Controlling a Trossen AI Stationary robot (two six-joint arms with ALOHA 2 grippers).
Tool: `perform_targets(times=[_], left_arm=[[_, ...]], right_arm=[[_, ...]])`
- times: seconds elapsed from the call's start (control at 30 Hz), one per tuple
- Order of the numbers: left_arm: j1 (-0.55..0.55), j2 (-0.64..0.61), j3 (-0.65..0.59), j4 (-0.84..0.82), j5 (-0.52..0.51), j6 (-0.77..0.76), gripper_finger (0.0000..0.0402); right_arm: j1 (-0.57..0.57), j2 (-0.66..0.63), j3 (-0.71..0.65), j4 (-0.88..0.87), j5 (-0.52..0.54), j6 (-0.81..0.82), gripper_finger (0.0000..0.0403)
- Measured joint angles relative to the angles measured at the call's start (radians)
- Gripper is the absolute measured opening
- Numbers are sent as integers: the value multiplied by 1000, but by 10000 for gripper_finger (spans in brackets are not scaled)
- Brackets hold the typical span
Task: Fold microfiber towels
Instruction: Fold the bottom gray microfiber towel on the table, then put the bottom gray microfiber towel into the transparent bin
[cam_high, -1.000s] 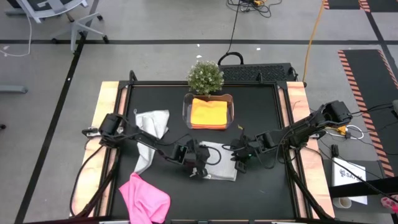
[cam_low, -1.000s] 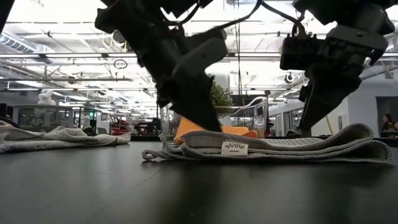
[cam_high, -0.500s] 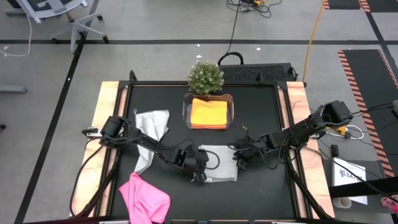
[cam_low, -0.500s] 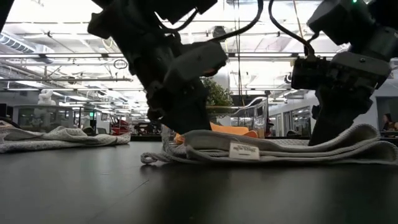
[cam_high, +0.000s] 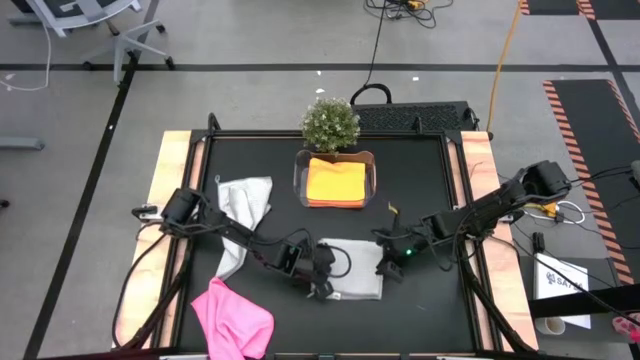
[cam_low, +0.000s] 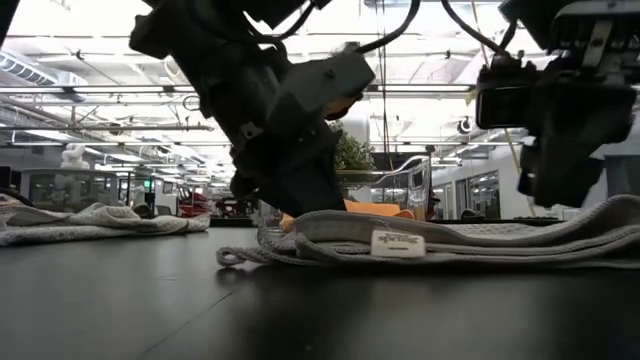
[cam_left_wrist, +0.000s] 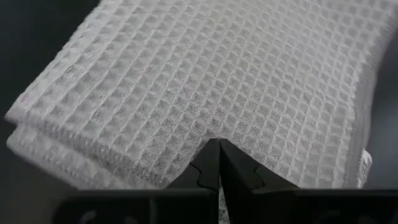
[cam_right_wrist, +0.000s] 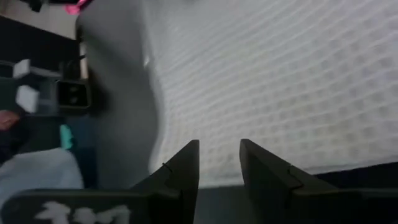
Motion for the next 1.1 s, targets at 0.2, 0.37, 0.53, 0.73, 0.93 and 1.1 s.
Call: perform_targets(times=[0.2,0.37,0.53,0.73,0.93,1.1], left_arm=[[21,0,0,5,-6,28,16],[25,0,0,5,-6,54,16],[25,0,0,5,-7,67,17],[25,0,0,5,-7,68,17],[25,0,0,5,-7,71,17],[25,0,0,5,-8,71,17]], right_arm=[[15,-10,0,-58,-72,90,110],[-5,-9,0,-140,-131,132,110],[-46,-9,-1,-261,-144,129,110],[-96,-12,-54,-227,-136,166,110],[-119,-12,-151,-11,-143,242,110],[-130,-11,-193,107,-70,282,112]])
